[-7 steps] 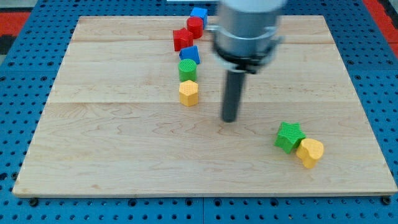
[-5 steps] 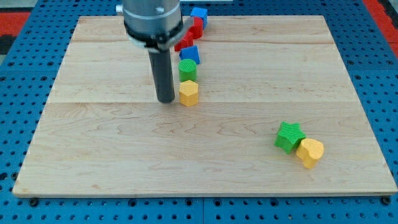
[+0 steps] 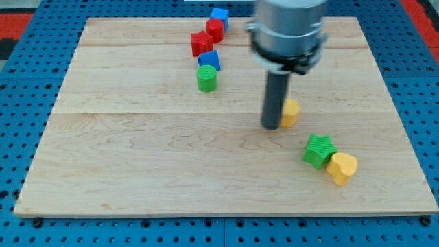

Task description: Place hexagon horizontally right to green circle

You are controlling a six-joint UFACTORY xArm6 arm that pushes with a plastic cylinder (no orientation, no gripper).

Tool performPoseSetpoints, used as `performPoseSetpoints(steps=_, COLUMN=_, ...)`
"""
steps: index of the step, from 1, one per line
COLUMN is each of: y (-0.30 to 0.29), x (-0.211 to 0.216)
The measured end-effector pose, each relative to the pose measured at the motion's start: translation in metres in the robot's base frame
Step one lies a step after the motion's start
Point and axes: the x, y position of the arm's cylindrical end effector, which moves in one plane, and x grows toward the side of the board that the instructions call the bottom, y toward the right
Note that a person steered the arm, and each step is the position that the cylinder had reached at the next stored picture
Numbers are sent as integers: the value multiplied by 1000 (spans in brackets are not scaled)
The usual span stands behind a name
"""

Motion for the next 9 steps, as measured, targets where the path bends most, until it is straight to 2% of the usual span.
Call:
performPoseSetpoints(steps=1, y=55, x=-32)
performPoseSetpoints(steps=2, y=32, x=-5)
performPoseSetpoints(steps=3, y=88, x=6)
performPoseSetpoints(steps=4, y=101, x=-2)
performPoseSetpoints(steps=5, y=95, x=28)
performPoseSetpoints(steps=6, y=149, x=14)
performPoseSetpoints(steps=7, y=116, x=-34)
performPoseSetpoints(steps=8, y=156, x=-26)
performPoseSetpoints(steps=9, y=210, x=56)
